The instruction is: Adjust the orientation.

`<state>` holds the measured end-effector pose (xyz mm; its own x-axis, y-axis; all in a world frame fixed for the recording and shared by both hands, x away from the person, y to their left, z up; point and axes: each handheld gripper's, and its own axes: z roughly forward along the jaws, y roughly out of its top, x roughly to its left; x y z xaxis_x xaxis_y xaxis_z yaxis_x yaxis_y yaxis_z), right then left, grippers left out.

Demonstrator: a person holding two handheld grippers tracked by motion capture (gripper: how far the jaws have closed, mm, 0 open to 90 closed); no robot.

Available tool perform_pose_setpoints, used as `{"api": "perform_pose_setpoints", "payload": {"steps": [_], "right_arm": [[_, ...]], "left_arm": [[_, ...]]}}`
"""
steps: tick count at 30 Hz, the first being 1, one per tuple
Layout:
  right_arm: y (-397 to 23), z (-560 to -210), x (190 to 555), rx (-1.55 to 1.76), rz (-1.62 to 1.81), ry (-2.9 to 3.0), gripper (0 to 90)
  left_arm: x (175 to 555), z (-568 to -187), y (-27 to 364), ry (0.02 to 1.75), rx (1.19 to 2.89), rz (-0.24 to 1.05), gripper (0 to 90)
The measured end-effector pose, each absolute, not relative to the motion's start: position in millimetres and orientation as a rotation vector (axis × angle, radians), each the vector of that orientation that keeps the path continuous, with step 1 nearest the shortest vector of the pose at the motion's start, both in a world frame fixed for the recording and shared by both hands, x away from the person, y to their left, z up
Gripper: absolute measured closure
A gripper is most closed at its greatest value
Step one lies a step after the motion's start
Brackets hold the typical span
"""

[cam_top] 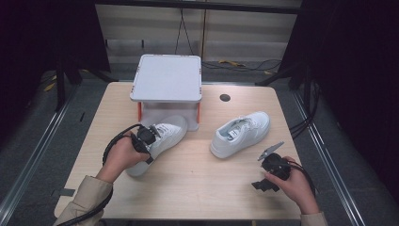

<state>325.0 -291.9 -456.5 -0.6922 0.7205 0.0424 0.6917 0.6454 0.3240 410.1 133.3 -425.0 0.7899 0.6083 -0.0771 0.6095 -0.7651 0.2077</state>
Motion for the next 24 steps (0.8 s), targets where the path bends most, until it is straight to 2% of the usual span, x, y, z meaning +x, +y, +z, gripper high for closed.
{"api": "perform_pose_setpoints", "payload": {"steps": [3, 6, 8, 12, 14, 16, 19, 24], "right_arm": [[-293, -458, 325, 1.189, 0.485, 2.773, 14.7], [-294, -459, 325, 1.193, 0.483, 2.771, 14.7], [-294, -458, 325, 1.193, 0.484, 2.769, 14.7], [-292, -457, 325, 1.184, 0.492, 2.769, 14.7], [-291, -457, 325, 1.186, 0.486, 2.772, 14.7], [-291, -458, 325, 1.190, 0.484, 2.772, 14.7], [-291, -459, 325, 1.191, 0.482, 2.772, 14.7], [-295, -458, 325, 1.203, 0.491, 2.763, 14.7]], "left_arm": [[408, -420, 136, 0.903, 2.807, -0.018, 61.5], [405, -417, 144, 0.865, 2.862, -0.035, 49.7], [404, -418, 147, 0.845, 2.883, -0.038, 47.2], [397, -430, 152, 0.684, 3.000, -0.067, 43.0], [396, -431, 151, 0.652, 3.023, -0.026, 46.9], [398, -429, 151, 0.666, 3.024, 0.008, 66.2], [398, -428, 149, 0.660, 3.033, -0.016, 73.3], [384, -421, 136, 0.614, 2.931, -0.023, 78.3]]}}
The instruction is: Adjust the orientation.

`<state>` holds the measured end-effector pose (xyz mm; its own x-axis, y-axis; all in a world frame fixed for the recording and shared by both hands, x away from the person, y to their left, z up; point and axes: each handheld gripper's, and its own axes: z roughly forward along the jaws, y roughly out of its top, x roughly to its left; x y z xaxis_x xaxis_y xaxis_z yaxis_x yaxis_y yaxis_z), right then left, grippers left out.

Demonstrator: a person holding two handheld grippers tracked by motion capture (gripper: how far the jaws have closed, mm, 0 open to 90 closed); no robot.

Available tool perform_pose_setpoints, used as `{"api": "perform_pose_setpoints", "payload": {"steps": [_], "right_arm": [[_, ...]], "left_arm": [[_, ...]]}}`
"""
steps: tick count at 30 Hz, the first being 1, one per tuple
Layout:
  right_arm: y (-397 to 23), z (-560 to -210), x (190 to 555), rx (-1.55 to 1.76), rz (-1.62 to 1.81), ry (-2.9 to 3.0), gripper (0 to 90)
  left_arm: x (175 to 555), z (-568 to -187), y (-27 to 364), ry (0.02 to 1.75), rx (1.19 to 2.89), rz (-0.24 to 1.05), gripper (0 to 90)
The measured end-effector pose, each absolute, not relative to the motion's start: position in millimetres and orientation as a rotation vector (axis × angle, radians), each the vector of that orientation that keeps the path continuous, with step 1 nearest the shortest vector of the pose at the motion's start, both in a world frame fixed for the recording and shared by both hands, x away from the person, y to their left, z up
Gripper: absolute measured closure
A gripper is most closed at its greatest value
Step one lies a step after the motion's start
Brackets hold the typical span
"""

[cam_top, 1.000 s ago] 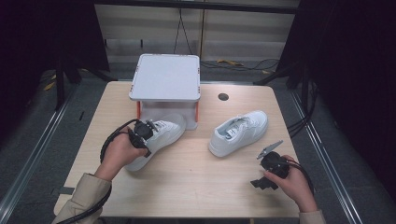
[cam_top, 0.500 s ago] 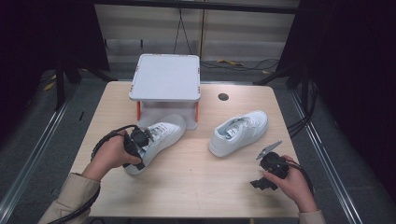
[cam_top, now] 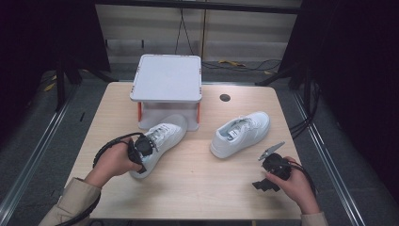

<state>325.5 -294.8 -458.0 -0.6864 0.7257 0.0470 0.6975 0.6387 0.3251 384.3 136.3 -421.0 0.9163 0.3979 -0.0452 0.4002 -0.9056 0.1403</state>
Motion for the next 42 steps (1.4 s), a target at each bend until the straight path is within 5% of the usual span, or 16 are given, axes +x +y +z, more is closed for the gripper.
{"api": "perform_pose_setpoints", "payload": {"steps": [12, 30, 42], "right_arm": [[-294, -455, 324, 1.187, 0.502, 2.757, 14.7], [-293, -454, 326, 1.181, 0.473, 2.759, 14.7], [-276, -440, 333, 1.115, 0.514, 2.793, 14.7]], "left_arm": [[384, -392, 110, 0.619, 2.897, 0.142, 78.0], [466, -414, 102, 0.829, 2.751, 0.089, 75.7], [477, -415, 112, 0.812, 2.700, 0.080, 70.3]]}}
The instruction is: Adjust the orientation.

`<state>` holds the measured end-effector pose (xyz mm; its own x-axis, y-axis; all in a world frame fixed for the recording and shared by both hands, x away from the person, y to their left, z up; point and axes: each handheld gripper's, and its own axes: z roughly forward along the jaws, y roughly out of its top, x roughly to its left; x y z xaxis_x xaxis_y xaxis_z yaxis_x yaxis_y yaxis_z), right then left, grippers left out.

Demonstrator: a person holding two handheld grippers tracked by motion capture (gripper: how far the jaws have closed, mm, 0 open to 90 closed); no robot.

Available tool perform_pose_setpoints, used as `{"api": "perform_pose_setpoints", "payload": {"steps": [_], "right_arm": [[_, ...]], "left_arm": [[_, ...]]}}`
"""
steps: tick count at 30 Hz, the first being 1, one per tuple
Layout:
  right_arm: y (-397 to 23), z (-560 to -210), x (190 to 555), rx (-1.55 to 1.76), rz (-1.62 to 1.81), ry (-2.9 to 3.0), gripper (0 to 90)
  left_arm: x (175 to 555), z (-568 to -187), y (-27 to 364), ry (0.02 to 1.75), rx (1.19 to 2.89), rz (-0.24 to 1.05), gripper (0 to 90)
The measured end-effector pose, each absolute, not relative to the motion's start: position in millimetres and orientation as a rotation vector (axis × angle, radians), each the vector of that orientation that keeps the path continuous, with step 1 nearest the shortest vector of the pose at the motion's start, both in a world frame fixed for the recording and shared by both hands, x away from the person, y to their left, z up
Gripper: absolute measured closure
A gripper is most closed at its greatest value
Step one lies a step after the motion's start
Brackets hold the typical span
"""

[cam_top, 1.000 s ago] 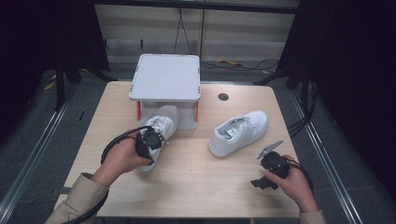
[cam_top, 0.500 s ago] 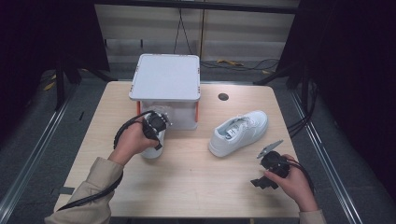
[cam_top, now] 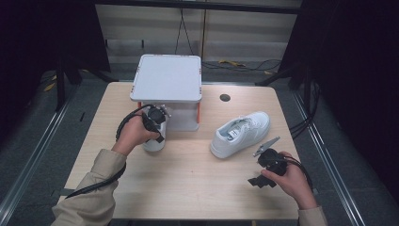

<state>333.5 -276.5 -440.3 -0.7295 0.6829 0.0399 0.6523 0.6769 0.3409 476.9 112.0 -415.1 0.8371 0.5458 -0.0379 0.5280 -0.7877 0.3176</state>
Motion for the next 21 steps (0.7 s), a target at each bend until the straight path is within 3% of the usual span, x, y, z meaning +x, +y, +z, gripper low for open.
{"api": "perform_pose_setpoints", "payload": {"steps": [4, 10, 12, 14, 16, 17, 21], "right_arm": [[-269, -431, 337, 1.081, 0.534, 2.803, 14.7], [-256, -412, 347, 1.032, 0.601, 2.816, 14.9], [-251, -406, 351, 1.019, 0.621, 2.829, 15.7], [-243, -395, 356, 1.008, 0.634, 2.828, 26.5], [-239, -391, 358, 0.990, 0.638, 2.830, 29.2], [-231, -381, 362, 0.981, 0.637, 2.828, 32.7], [-213, -364, 375, 0.926, 0.628, 2.844, 38.2]], "left_arm": [[476, -408, 117, 0.831, 2.679, 0.134, 49.2], [460, -381, 126, 0.789, 2.653, 0.159, 46.6], [453, -370, 127, 0.749, 2.642, 0.157, 52.9], [442, -359, 129, 0.756, 2.662, 0.076, 68.9], [437, -357, 130, 0.741, 2.676, 0.065, 72.7], [435, -357, 130, 0.732, 2.686, 0.067, 84.9], [426, -373, 130, 0.716, 2.726, 0.051, 90.0]]}}
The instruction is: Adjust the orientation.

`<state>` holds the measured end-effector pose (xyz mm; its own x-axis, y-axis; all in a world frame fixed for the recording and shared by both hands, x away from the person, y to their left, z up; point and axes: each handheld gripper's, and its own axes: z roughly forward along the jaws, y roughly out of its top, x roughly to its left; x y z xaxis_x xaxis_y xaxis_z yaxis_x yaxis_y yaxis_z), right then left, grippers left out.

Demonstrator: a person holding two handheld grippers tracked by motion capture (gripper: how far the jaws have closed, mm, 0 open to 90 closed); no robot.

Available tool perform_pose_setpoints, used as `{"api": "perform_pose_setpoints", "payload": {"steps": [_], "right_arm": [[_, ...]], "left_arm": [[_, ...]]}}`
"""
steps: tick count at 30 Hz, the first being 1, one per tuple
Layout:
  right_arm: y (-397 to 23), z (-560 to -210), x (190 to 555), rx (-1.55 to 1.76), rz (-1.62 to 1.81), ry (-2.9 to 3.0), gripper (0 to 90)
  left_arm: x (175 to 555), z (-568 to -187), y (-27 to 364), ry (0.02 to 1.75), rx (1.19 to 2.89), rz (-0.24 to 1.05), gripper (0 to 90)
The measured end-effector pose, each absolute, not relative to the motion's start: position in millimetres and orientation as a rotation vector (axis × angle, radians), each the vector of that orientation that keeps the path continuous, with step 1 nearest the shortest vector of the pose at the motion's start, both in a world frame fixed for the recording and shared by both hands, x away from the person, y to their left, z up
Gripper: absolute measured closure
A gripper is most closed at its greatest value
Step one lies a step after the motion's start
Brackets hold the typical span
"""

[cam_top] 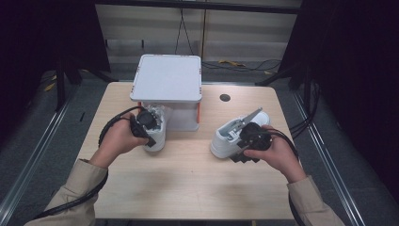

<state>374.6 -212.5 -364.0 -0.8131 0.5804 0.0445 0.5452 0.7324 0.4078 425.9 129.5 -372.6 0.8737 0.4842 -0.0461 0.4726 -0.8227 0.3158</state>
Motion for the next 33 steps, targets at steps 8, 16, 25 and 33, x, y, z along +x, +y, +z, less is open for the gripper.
{"api": "perform_pose_setpoints", "payload": {"steps": [8, 16, 25, 33], "right_arm": [[-183, -339, 409, 0.876, 0.591, 2.852, 43.0], [-159, -317, 444, 0.890, 0.565, 2.858, 47.7], [-141, -289, 489, 1.096, 0.651, 2.709, 81.6], [-110, -284, 525, 1.143, 0.690, 2.657, 90.0]], "left_arm": [[433, -408, 130, 0.744, 2.748, 0.144, 90.0], [438, -409, 132, 0.770, 2.719, 0.159, 90.0], [440, -409, 135, 0.811, 2.691, 0.124, 90.0], [441, -408, 135, 0.809, 2.695, 0.107, 90.0]]}}
